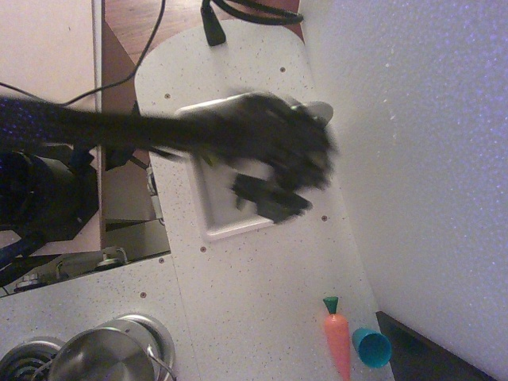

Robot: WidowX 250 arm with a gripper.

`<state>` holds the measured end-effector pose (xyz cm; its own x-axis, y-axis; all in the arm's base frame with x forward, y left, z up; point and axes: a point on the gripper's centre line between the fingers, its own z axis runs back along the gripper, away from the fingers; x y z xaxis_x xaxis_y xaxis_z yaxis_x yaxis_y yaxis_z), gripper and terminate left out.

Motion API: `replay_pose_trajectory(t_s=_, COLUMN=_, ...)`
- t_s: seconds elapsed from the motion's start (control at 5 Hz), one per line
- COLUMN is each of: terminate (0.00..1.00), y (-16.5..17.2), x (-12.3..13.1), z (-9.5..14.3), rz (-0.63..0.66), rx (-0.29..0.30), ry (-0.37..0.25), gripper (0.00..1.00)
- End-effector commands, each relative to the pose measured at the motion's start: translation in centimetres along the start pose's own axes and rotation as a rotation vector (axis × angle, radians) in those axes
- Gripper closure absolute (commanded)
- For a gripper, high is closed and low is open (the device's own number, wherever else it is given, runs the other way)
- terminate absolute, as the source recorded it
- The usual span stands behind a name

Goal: Turn faucet left

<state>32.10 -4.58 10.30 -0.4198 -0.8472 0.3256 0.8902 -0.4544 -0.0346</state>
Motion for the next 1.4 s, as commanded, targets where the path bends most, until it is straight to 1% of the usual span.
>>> replay_pose_trajectory(t_s=0.0, terminate=0.00, y=-3.7, x=0.9, z=5.7, rz=-0.027, rx=0.125, ry=0.026, gripper=0.00)
replay_pose_trajectory(t_s=0.2, terminate=0.00, y=-3.4, x=-0.1, z=6.3, rz=0.026, rx=0.115, ry=0.053, gripper=0.00)
replay_pose_trajectory(t_s=0.4, terminate=0.00, y=-2.7, x=-1.3, z=4.8, rz=0.164, rx=0.142, ry=0.103, gripper=0.00)
replay_pose_trajectory(t_s=0.6, terminate=0.00, y=-0.8, x=-5.8, z=4.4, rz=0.238, rx=0.179, ry=0.089, gripper=0.00)
replay_pose_trajectory(t_s=0.8, terminate=0.00, y=-1.9, x=-7.8, z=5.2, rz=0.297, rx=0.202, ry=0.125, gripper=0.00)
replay_pose_trajectory(t_s=1.0, terminate=0.00, y=-2.7, x=-8.0, z=5.9, rz=0.309, rx=0.200, ry=0.153, gripper=0.00)
replay_pose_trajectory(t_s=1.2, terminate=0.00, y=-2.4, x=-7.9, z=6.7, rz=0.272, rx=0.200, ry=0.166, gripper=0.00)
